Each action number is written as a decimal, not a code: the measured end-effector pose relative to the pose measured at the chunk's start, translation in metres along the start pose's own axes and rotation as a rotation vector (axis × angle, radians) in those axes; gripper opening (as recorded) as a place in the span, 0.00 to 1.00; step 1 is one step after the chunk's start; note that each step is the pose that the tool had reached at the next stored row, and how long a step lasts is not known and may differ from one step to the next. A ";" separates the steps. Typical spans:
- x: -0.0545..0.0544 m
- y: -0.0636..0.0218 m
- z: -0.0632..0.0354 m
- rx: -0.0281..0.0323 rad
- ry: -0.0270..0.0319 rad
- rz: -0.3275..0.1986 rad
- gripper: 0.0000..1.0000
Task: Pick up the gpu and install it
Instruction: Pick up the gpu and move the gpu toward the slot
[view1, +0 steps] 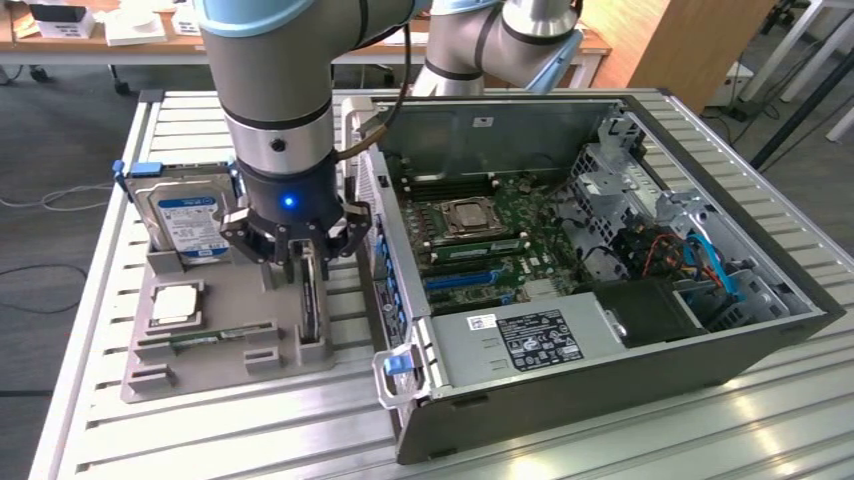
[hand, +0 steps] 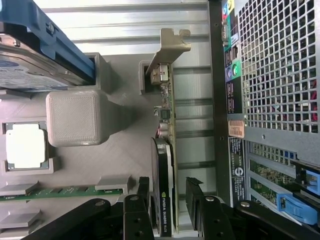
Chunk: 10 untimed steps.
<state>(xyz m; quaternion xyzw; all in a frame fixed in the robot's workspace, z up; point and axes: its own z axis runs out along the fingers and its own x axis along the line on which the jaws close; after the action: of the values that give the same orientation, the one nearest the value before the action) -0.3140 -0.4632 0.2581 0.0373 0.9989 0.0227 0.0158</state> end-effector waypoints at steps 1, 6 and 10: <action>0.000 0.0000 0.0000 0.0001 0.0002 0.000 0.43; 0.000 0.0000 0.0017 -0.0002 -0.0002 0.000 0.43; 0.000 -0.0003 0.0055 0.0000 0.0000 0.000 0.43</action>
<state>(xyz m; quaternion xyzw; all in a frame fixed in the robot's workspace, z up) -0.3141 -0.4632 0.2525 0.0373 0.9989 0.0227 0.0158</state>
